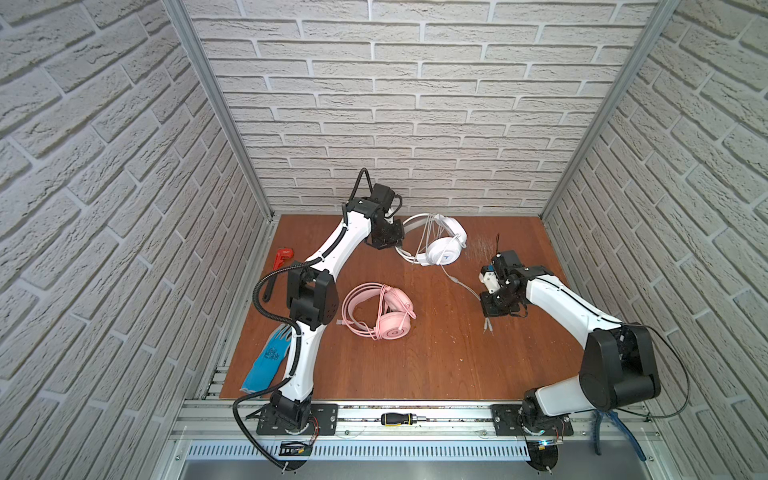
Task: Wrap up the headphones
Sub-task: 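Carry the pinched cable ends with the right gripper over the white headset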
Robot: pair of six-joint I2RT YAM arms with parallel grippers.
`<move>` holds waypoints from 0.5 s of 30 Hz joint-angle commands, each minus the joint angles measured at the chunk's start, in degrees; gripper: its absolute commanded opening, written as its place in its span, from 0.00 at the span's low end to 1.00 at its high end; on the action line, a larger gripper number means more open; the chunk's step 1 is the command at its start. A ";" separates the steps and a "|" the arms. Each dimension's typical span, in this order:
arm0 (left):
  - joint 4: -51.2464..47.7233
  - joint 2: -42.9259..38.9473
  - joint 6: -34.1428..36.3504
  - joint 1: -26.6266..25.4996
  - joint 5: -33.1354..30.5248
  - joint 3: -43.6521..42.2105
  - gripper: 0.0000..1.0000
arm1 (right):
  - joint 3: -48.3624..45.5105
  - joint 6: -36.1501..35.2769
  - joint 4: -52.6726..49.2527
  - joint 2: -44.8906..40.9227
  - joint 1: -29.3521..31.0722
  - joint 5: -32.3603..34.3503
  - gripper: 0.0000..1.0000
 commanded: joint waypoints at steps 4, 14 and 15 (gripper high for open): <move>1.76 -0.70 -3.49 0.41 -1.76 2.82 0.00 | 3.31 -7.03 -4.44 -4.04 6.66 -0.52 0.06; -2.21 2.31 -2.98 0.11 -7.65 6.08 0.00 | 6.93 -15.49 -7.21 -10.28 11.37 -4.28 0.06; -2.73 2.65 -2.81 -0.02 -8.42 6.26 0.00 | 7.50 -16.44 -7.55 -10.33 11.87 -4.49 0.06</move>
